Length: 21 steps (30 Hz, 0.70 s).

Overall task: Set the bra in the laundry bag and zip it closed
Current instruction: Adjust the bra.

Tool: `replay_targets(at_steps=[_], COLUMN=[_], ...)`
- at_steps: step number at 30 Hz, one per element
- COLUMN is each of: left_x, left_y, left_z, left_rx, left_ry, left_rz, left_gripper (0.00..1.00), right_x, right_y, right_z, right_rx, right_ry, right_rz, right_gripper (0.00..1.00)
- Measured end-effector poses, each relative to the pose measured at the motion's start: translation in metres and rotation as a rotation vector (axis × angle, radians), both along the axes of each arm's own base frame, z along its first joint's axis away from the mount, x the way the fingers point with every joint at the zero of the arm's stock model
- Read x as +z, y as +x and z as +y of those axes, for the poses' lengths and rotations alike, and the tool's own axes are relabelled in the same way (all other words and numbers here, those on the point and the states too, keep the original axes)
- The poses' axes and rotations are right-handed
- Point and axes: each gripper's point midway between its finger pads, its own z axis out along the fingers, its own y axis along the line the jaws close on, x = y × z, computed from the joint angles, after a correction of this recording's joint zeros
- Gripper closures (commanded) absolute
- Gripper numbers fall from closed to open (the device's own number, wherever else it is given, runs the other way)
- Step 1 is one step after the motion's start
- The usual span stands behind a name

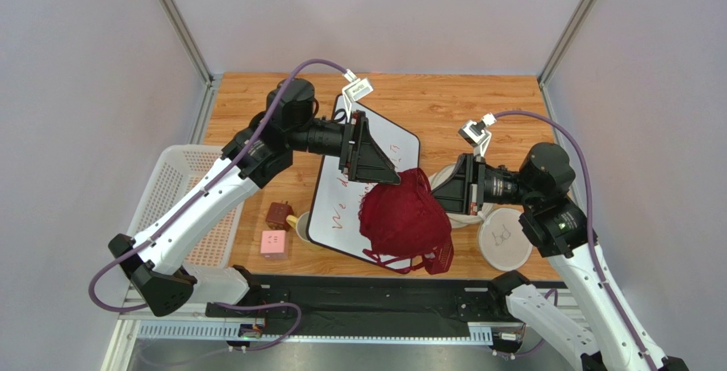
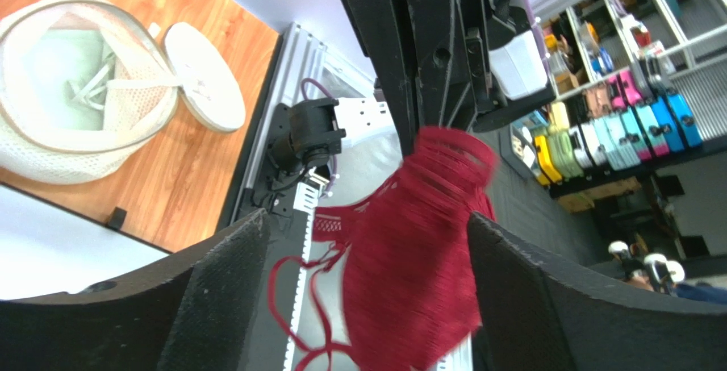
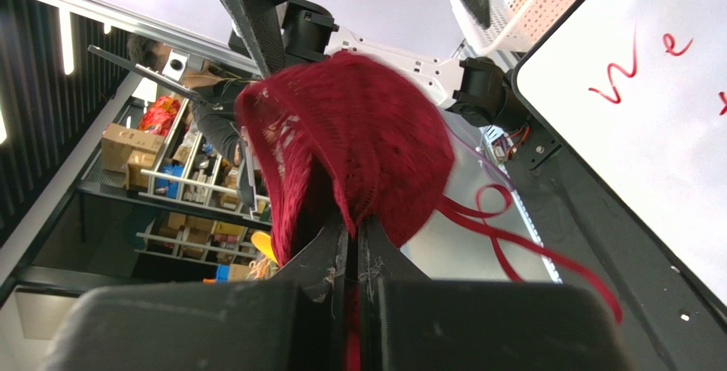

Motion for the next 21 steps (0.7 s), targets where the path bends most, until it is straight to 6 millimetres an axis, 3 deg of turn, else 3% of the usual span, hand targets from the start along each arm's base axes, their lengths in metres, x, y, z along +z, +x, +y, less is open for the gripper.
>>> replay_targets(at_steps=[4, 10, 21], left_x=[0.000, 0.005, -0.005], left_y=[0.006, 0.013, -0.011], left_z=[0.005, 0.017, 0.026], left_rx=[0.051, 0.109, 0.024], left_ry=[0.036, 0.065, 0.049], left_rz=[-0.021, -0.075, -0.177], left_gripper=[0.02, 0.02, 0.00], right_x=[0.000, -0.002, -0.027], right_y=[-0.001, 0.001, 0.019], right_z=[0.001, 0.003, 0.010], right_rx=[0.014, 0.032, 0.011], right_ry=[0.001, -0.004, -0.075], right_rz=[0.024, 0.067, 0.253], right_gripper=[1.00, 1.00, 1.00])
